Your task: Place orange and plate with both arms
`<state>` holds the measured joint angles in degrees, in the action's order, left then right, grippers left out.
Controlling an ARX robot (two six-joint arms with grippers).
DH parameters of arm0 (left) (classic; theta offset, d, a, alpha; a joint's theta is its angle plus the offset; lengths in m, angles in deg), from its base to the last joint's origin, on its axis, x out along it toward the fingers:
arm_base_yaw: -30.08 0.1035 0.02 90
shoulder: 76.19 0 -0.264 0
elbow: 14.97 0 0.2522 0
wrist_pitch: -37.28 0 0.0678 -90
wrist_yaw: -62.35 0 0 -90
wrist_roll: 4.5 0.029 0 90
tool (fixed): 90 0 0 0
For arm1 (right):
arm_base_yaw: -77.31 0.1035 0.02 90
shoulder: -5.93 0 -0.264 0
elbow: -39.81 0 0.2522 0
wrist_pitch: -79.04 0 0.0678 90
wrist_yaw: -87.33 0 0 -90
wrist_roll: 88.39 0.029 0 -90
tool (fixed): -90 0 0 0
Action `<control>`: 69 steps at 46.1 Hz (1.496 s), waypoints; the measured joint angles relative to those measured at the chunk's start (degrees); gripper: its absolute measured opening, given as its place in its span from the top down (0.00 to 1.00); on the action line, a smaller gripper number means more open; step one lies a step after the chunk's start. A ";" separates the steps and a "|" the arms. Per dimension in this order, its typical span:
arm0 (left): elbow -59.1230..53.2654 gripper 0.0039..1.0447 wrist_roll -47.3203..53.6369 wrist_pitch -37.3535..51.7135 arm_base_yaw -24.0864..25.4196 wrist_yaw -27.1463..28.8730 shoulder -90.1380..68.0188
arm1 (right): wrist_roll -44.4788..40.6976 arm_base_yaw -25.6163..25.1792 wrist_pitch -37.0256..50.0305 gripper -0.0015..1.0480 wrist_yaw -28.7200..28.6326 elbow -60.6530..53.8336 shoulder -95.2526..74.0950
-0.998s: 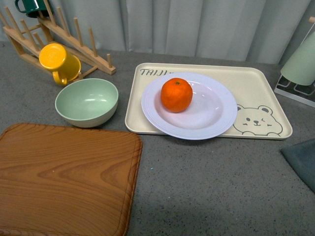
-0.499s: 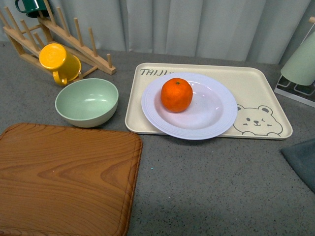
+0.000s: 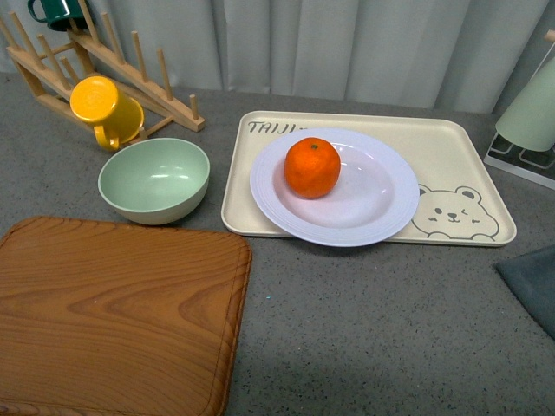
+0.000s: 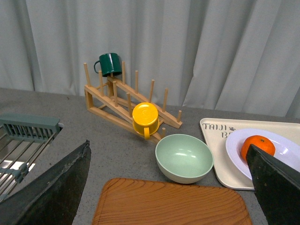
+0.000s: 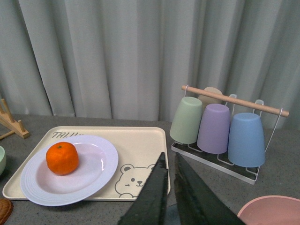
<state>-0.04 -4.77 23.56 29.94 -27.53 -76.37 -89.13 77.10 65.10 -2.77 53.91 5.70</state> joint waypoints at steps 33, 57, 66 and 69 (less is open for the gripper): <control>0.00 0.06 0.00 0.00 0.00 -0.02 0.00 | 0.13 0.00 0.00 0.15 0.00 0.00 0.00; 0.00 0.06 0.00 0.00 0.00 0.00 0.00 | 0.20 0.00 0.00 0.09 0.02 0.00 0.00; 0.00 0.06 0.02 0.00 0.00 -0.02 0.00 | 0.20 0.00 0.00 0.09 0.02 0.00 0.00; 0.00 0.06 0.00 0.00 0.00 0.00 0.00 | 0.20 0.00 0.00 0.09 0.02 0.00 0.00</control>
<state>-0.04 -4.77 23.56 29.94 -27.53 -76.37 -88.93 77.10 65.10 -2.75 53.91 5.70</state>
